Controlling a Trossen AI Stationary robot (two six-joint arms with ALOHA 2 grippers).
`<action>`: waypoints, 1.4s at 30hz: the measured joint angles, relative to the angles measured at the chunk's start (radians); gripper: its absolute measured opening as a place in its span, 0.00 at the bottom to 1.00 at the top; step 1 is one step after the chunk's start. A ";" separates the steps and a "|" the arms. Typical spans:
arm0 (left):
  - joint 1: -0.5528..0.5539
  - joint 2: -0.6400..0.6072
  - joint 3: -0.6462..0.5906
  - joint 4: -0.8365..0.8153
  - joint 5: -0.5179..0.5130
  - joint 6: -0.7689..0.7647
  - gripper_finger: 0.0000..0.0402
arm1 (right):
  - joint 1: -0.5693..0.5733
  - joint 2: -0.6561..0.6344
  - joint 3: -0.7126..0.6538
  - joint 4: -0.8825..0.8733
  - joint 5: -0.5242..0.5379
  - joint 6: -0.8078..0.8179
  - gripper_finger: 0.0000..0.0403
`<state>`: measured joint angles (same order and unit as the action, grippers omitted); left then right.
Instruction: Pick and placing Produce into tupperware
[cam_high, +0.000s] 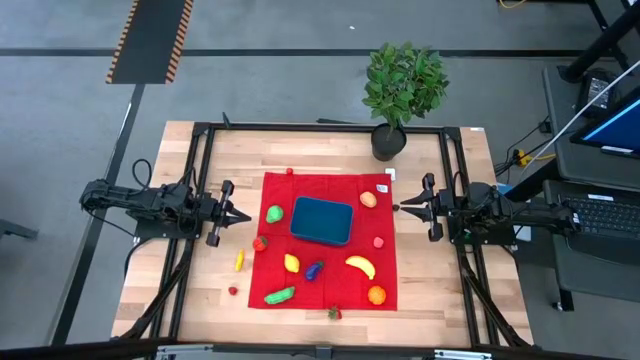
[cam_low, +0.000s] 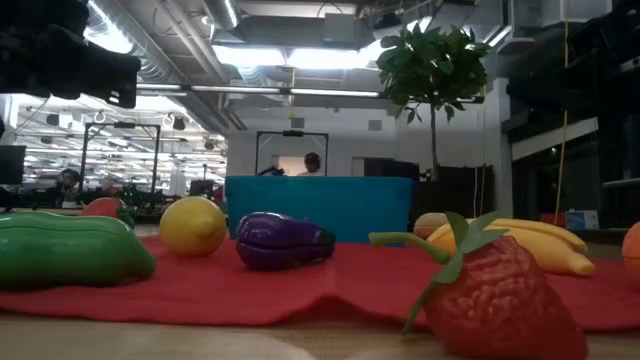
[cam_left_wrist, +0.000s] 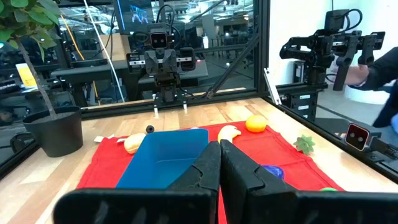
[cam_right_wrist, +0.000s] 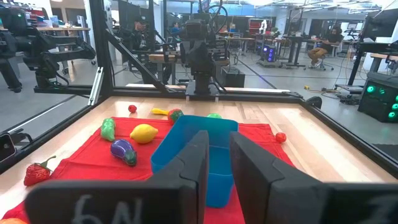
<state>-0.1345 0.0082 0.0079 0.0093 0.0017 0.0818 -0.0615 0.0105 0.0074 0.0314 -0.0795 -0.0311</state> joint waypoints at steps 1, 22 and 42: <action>0.000 0.000 0.000 0.000 0.000 0.000 0.00 | 0.000 0.000 0.000 0.000 0.000 0.000 0.17; 0.000 0.000 0.000 0.000 0.000 0.000 0.00 | 0.000 0.000 0.000 0.000 0.000 0.001 0.17; 0.000 0.000 0.000 0.006 0.000 -0.001 0.00 | 0.000 0.000 0.000 0.002 0.000 0.106 0.17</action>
<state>-0.1343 0.0082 0.0074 0.0158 0.0021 0.0805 -0.0612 0.0106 0.0074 0.0334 -0.0795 0.0746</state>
